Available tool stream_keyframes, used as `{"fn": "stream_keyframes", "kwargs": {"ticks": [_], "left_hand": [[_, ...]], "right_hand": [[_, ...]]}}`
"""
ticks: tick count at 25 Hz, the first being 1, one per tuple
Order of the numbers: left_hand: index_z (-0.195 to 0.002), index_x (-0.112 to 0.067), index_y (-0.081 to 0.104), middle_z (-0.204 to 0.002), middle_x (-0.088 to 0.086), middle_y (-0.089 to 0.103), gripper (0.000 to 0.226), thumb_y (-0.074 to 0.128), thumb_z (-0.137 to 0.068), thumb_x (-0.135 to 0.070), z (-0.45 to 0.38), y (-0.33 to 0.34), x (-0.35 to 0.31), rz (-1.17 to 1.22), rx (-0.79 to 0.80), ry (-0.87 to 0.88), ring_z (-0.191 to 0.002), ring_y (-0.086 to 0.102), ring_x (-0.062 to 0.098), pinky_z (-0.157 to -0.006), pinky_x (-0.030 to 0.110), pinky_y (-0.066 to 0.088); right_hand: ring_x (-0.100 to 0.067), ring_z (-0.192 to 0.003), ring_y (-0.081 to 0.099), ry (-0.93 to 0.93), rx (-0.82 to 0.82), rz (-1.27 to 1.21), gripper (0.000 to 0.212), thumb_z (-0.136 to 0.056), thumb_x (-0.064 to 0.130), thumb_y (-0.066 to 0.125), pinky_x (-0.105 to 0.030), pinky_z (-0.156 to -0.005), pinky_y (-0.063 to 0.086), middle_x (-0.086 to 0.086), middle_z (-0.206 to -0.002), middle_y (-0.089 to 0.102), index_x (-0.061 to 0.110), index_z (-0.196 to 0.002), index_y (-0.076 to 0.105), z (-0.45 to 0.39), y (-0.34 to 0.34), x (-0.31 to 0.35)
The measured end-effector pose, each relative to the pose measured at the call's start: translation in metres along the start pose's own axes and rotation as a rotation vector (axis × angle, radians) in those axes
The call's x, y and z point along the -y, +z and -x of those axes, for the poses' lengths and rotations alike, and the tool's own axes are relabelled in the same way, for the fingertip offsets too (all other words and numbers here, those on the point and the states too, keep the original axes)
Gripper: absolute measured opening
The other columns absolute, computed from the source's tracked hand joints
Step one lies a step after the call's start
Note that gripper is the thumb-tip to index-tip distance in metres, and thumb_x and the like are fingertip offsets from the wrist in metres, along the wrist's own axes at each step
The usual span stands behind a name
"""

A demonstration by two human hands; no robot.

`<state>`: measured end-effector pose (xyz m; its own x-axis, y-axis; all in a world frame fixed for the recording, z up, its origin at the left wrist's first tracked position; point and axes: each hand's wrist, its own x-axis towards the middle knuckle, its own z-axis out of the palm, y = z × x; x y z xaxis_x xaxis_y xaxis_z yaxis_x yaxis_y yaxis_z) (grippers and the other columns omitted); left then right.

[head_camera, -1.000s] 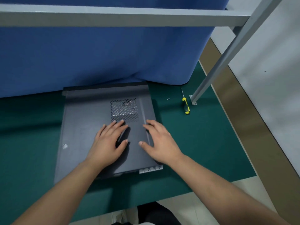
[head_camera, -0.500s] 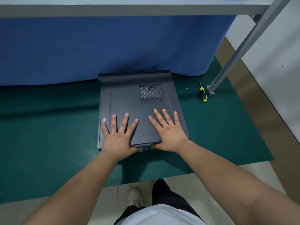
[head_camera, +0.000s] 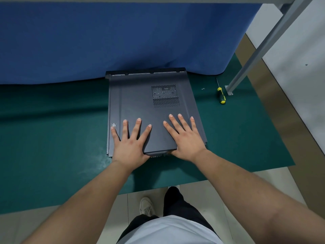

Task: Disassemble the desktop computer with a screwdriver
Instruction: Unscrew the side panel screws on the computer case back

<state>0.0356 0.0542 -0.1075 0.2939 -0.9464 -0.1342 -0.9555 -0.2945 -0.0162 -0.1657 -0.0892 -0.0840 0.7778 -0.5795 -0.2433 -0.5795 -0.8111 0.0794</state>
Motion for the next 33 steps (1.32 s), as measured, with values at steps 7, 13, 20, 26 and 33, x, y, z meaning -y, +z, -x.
{"fn": "stream_keyframes", "kwargs": {"ticks": [7, 13, 20, 26, 33], "left_hand": [[-0.154, -0.048, -0.019, -0.171, -0.001, -0.011, 0.115, 0.019, -0.058, -0.098, -0.003, -0.031, 0.001, -0.022, 0.097, -0.004, -0.154, -0.008, 0.046, -0.109, 0.082, 0.002], [-0.154, -0.054, -0.012, -0.172, -0.01, -0.003, 0.104, 0.03, -0.067, -0.093, -0.002, -0.064, 0.012, 0.036, 0.07, 0.011, -0.157, -0.001, 0.039, -0.109, 0.083, 0.006], [-0.154, -0.05, 0.013, -0.169, -0.018, 0.013, 0.103, 0.032, -0.065, -0.096, -0.001, -0.098, 0.019, 0.131, 0.064, 0.013, -0.158, 0.012, 0.028, -0.112, 0.08, 0.014], [-0.154, -0.056, 0.016, -0.167, -0.029, 0.008, 0.1, 0.052, -0.069, -0.093, 0.005, -0.125, 0.024, 0.279, 0.11, 0.113, -0.158, 0.007, 0.019, -0.114, 0.079, 0.01], [-0.14, -0.063, 0.045, -0.159, -0.032, 0.031, 0.077, 0.046, -0.07, -0.096, -0.003, -0.187, -0.018, 0.845, 0.219, 0.205, -0.153, 0.024, 0.007, -0.124, 0.038, 0.018]], "right_hand": [[-0.038, -0.156, -0.011, -0.05, 0.087, 0.009, 0.113, -0.084, 0.082, 0.049, -0.071, -0.119, 0.005, -0.006, -0.17, -0.017, 0.03, -0.16, -0.017, -0.001, -0.023, 0.0], [-0.031, -0.158, -0.002, -0.095, 0.082, 0.013, 0.109, -0.075, 0.095, 0.029, -0.066, -0.122, 0.006, 0.004, -0.172, -0.007, 0.038, -0.161, -0.005, 0.003, -0.069, -0.013], [-0.023, -0.134, 0.056, 0.51, 0.014, -1.153, 0.07, -0.096, 0.053, 0.063, -0.034, -0.111, 0.043, 0.0, -0.143, 0.059, 0.014, -0.151, 0.047, 0.009, -0.119, -0.077], [-0.023, -0.077, 0.076, 0.569, 0.048, -2.06, 0.032, -0.098, -0.001, 0.052, -0.028, -0.054, 0.059, -0.013, -0.104, 0.076, 0.004, -0.129, 0.062, 0.024, -0.118, -0.067], [-0.022, -0.076, 0.073, 0.437, -0.265, -2.064, 0.031, -0.089, 0.0, 0.061, -0.026, -0.054, 0.056, -0.014, -0.104, 0.075, 0.001, -0.119, 0.069, 0.075, -0.174, -0.056]]}}
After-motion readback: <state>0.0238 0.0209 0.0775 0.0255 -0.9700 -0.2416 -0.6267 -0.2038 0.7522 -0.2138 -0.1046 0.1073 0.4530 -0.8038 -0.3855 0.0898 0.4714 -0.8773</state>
